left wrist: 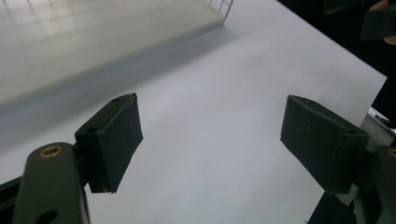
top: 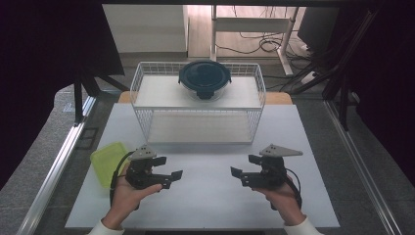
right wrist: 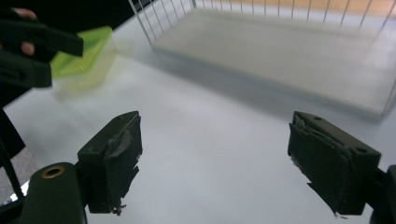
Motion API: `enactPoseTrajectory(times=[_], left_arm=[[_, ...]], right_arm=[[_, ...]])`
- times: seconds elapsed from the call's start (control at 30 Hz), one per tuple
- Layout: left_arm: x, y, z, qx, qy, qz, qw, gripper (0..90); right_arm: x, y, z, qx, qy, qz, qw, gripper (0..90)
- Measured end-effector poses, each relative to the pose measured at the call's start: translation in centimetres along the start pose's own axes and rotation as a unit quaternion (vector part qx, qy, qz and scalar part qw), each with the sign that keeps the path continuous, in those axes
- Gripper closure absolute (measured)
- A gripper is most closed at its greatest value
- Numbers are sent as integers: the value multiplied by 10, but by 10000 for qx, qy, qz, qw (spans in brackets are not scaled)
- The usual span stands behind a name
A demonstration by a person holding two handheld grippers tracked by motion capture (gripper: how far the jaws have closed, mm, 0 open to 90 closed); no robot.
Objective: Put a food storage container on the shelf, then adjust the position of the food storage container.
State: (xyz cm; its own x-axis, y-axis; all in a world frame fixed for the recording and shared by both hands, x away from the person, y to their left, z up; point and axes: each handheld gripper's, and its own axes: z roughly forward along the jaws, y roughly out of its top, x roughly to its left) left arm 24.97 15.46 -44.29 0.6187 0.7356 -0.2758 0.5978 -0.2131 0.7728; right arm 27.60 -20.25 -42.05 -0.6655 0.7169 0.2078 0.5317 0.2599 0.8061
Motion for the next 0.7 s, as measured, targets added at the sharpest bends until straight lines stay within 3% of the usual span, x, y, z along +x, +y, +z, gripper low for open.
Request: enactPoseTrajectory(times=[0.03,0.13,0.27,0.4,0.57,0.7], left_arm=[[1,-6,3,99,80,40,9999,197],[2,-15,8,267,66,15,9996,197],[5,-25,13,436,96,-50,9990,195],[10,-39,19,645,135,-145,9977,194],[12,-42,20,675,224,-208,9972,192],[9,-41,18,645,253,-143,9975,197]], right_arm=[[-3,-14,3,135,-39,110,9998,178],[-7,-30,6,296,-75,295,9991,182],[-10,-47,12,524,-44,350,9980,183],[-11,-49,16,564,-51,307,9979,184],[-13,-51,21,664,-18,328,9973,194],[-16,-52,21,664,-60,344,9972,194]])
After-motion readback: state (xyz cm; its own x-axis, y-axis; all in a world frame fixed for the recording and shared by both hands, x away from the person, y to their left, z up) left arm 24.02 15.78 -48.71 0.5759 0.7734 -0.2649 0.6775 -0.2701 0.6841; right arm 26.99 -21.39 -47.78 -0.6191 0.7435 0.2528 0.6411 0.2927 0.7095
